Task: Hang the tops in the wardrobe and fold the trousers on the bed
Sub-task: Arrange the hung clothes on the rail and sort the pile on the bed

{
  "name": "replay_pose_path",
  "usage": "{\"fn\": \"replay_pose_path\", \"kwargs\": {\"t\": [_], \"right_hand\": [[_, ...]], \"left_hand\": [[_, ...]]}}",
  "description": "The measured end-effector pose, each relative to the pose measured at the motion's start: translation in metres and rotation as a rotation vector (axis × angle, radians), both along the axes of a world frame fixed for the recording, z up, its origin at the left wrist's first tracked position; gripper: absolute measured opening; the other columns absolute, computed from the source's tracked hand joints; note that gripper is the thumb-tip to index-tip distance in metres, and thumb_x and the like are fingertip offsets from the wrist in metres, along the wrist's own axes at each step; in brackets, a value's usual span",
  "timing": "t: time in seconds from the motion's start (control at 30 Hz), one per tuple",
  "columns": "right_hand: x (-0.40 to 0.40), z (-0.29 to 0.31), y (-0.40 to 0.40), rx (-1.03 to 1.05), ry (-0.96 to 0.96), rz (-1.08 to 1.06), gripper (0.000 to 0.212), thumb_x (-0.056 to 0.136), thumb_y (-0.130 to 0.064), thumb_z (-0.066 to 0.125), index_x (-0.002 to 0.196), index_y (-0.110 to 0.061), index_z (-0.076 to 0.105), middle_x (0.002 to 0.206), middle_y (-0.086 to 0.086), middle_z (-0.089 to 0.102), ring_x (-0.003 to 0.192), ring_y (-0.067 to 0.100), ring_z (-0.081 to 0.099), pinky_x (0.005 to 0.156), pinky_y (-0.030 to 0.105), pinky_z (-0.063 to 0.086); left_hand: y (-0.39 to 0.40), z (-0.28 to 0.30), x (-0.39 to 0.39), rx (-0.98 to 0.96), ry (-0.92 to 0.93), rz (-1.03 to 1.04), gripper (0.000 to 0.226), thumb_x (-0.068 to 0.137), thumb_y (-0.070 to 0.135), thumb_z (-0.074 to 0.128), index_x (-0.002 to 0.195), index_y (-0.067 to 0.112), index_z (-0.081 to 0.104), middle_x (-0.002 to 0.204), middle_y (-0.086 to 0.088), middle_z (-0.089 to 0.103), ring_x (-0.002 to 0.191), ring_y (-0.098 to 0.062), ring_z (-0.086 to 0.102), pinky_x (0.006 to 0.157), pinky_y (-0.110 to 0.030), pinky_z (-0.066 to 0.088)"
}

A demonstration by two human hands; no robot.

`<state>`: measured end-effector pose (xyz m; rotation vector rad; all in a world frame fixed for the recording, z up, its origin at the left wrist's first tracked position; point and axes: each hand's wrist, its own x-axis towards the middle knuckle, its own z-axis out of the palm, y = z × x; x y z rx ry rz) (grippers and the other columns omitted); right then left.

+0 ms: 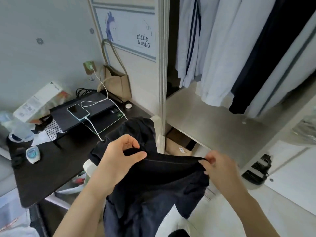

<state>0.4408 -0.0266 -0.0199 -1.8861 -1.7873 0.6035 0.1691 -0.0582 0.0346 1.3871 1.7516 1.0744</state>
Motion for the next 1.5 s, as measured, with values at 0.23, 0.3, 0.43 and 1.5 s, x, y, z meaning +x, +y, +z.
{"fn": "replay_pose_path", "kwargs": {"t": [0.23, 0.3, 0.43, 1.5], "right_hand": [[0.028, 0.057, 0.096, -0.323, 0.858, 0.015, 0.024, 0.095, -0.022, 0.056, 0.078, -0.009, 0.068, 0.075, 0.007, 0.067, 0.068, 0.016, 0.068, 0.061, 0.030, 0.052], [0.038, 0.075, 0.117, -0.296, 0.964, 0.021, 0.027, 0.093, -0.030, 0.059, 0.080, -0.012, 0.073, 0.081, 0.010, 0.072, 0.077, 0.021, 0.070, 0.071, 0.036, 0.054], [0.055, 0.110, 0.163, -0.209, 1.133, 0.096, 0.037, 0.080, -0.039, 0.068, 0.087, -0.003, 0.072, 0.086, 0.015, 0.073, 0.081, 0.024, 0.070, 0.072, 0.033, 0.055], [-0.010, 0.177, 0.400, 0.506, -0.144, 0.212, 0.036, 0.090, -0.045, 0.055, 0.058, -0.036, 0.042, 0.058, -0.019, 0.054, 0.055, 0.002, 0.052, 0.049, 0.018, 0.037]], "left_hand": [[0.097, 0.000, 0.025, 0.007, 0.289, -0.013, 0.025, 0.075, 0.018, 0.080, 0.076, 0.035, 0.063, 0.073, 0.013, 0.067, 0.067, 0.000, 0.060, 0.057, -0.011, 0.041], [0.132, -0.008, 0.033, 0.012, 0.331, 0.047, 0.023, 0.083, 0.012, 0.071, 0.076, 0.032, 0.064, 0.072, 0.011, 0.067, 0.069, -0.002, 0.060, 0.057, -0.012, 0.041], [0.186, -0.035, 0.058, -0.207, 0.673, 0.014, 0.011, 0.090, 0.014, 0.054, 0.094, 0.022, 0.061, 0.095, 0.002, 0.056, 0.092, -0.024, 0.059, 0.075, -0.032, 0.047], [0.455, 0.195, -0.062, -0.017, -1.201, -0.345, 0.031, 0.051, 0.003, 0.091, 0.073, 0.011, 0.071, 0.074, 0.002, 0.068, 0.068, -0.012, 0.068, 0.065, -0.029, 0.059]]}}
